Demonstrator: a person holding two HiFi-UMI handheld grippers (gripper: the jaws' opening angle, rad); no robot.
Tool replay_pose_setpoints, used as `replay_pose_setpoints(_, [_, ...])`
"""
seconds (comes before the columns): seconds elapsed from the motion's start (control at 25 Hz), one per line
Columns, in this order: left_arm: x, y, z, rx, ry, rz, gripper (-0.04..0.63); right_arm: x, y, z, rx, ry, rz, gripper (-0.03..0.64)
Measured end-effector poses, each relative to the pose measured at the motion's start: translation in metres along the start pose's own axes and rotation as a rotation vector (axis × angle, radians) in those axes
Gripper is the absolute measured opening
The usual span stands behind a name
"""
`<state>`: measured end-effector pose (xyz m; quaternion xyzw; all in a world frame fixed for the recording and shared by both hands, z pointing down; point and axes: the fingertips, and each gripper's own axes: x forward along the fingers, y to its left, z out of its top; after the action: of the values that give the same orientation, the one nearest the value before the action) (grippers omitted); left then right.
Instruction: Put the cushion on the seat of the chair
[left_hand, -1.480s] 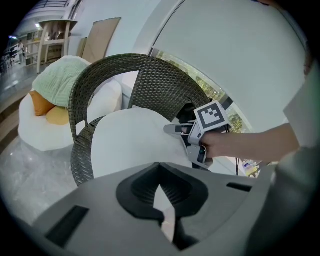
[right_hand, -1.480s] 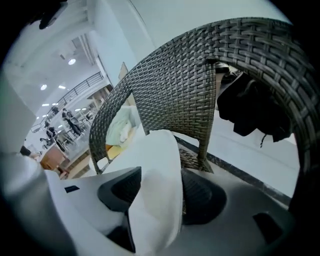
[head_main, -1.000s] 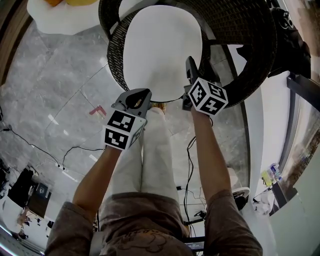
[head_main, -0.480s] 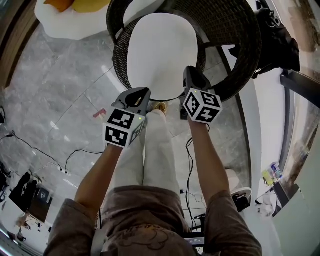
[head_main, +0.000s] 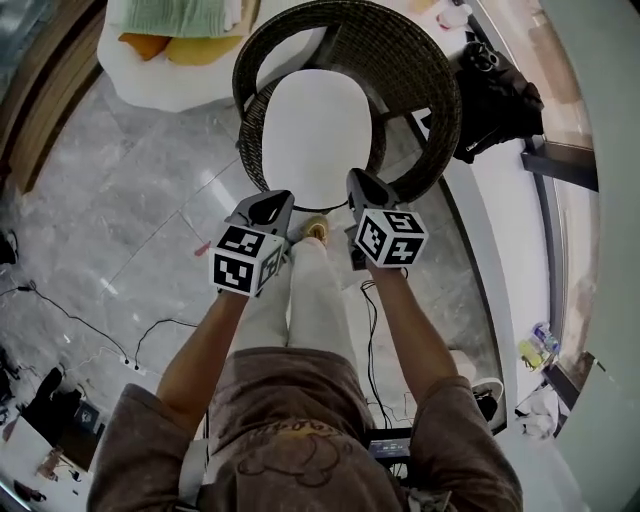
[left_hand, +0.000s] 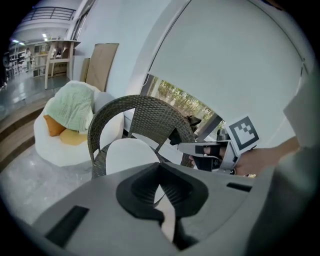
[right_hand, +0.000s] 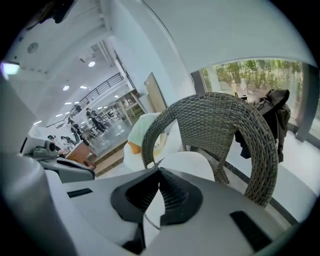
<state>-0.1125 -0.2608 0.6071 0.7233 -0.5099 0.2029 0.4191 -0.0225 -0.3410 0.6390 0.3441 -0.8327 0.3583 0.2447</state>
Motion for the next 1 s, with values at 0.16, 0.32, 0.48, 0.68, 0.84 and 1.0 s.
replay_pose_setpoints(0.16, [-0.037, -0.018, 0.023, 0.018, -0.022, -0.007, 0.005, -0.04, 0.032, 0.02, -0.028, -0.007, 0.035, 0.02])
replay_pose_setpoints(0.32, [-0.073, -0.046, 0.047, 0.068, -0.048, -0.03, 0.005, -0.084, 0.064, 0.042, -0.03, -0.039, 0.07, 0.02])
replay_pose_setpoints(0.48, [-0.114, -0.069, 0.07, 0.134, -0.088, -0.063, 0.005, -0.127, 0.104, 0.065, -0.065, -0.084, 0.113, 0.02])
replay_pose_setpoints(0.68, [-0.16, -0.092, 0.084, 0.203, -0.134, -0.082, 0.005, -0.18, 0.153, 0.085, -0.146, -0.143, 0.178, 0.02])
replay_pose_setpoints(0.84, [-0.192, -0.11, 0.098, 0.243, -0.19, -0.093, 0.005, -0.214, 0.185, 0.099, -0.198, -0.204, 0.218, 0.02])
replay_pose_setpoints(1.0, [-0.219, -0.134, 0.109, 0.313, -0.242, -0.117, 0.005, -0.245, 0.207, 0.106, -0.257, -0.263, 0.235, 0.02])
